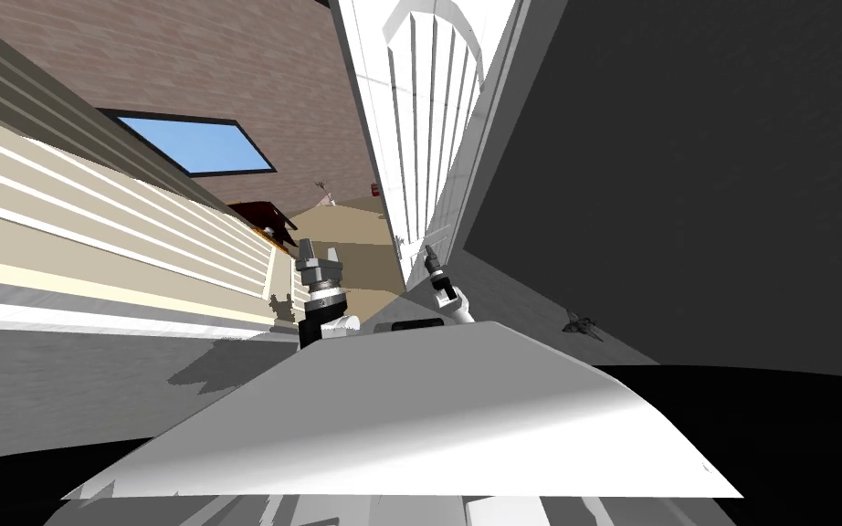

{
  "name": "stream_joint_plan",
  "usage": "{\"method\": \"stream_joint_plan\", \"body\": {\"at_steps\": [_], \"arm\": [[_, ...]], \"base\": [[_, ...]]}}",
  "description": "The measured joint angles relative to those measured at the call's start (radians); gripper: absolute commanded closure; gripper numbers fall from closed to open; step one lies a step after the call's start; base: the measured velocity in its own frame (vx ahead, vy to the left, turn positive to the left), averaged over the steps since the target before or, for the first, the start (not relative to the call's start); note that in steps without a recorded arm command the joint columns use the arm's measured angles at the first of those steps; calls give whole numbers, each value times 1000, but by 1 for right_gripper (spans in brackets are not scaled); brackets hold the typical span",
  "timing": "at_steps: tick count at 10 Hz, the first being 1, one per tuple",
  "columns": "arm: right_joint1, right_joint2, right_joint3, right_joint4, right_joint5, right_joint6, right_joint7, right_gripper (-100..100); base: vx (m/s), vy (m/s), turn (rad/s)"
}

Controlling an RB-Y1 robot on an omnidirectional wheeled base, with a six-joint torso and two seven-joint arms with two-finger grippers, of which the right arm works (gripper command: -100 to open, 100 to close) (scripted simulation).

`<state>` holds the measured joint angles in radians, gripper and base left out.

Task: Push the door open

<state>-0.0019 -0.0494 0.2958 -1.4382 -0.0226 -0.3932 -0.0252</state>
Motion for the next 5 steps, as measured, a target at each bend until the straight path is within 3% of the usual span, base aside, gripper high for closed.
{"method": "stream_joint_plan", "body": {"at_steps": [5], "arm": [[-91,28,36,157,-2,20,1,-100]], "base": [[72,-90,111]]}}
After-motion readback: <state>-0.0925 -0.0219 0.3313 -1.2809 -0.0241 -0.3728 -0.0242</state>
